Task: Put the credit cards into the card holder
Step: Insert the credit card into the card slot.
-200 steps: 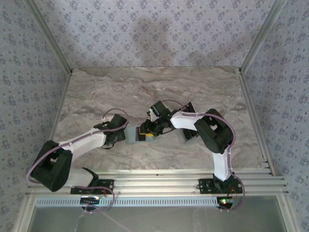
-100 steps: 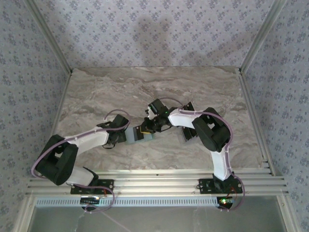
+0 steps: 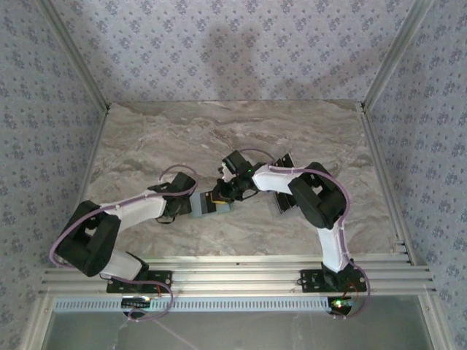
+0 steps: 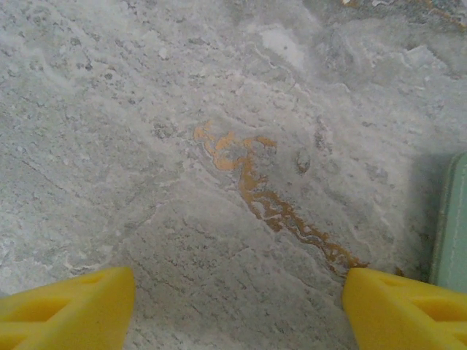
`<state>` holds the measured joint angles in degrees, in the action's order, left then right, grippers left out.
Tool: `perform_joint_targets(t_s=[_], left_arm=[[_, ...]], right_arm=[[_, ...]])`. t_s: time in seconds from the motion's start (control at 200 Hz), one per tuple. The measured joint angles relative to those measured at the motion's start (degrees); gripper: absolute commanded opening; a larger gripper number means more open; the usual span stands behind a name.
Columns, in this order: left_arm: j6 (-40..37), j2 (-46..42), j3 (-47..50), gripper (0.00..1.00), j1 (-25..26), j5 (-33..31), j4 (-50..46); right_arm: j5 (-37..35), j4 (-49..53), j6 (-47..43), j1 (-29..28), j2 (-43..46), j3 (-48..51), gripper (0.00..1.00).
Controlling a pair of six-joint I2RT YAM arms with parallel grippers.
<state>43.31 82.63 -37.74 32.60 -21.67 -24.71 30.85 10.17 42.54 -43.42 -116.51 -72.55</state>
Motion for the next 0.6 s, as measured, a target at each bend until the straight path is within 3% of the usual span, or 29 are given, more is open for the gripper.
perform_joint_targets(t_s=[0.095, 0.205, 0.285, 0.495, 0.6], left_arm=[[0.0, 0.1, 0.0, 0.77, 0.2, -0.1, 0.0], [0.0, 0.1, 0.0, 0.77, 0.3, -0.2, 0.0], [0.0, 0.1, 0.0, 0.77, 0.4, -0.3, 0.0], [0.0, 0.1, 0.0, 0.77, 0.4, -0.4, 0.0], [0.0, 0.1, 0.0, 0.77, 0.4, -0.4, 0.0]], right_arm=[[0.0, 0.7, -0.1, -0.5, -0.5, -0.8, 0.20], [0.4, 1.7, -1.1, -0.8, -0.7, -1.4, 0.41], [0.9, 2.0, -1.6, -0.8, -0.5, -1.9, 0.48], [-0.9, 5.6, -3.5, -0.3, 2.2, -1.9, 0.49], [-2.5, 7.1, -4.4, 0.0, 3.7, -2.0, 0.38]])
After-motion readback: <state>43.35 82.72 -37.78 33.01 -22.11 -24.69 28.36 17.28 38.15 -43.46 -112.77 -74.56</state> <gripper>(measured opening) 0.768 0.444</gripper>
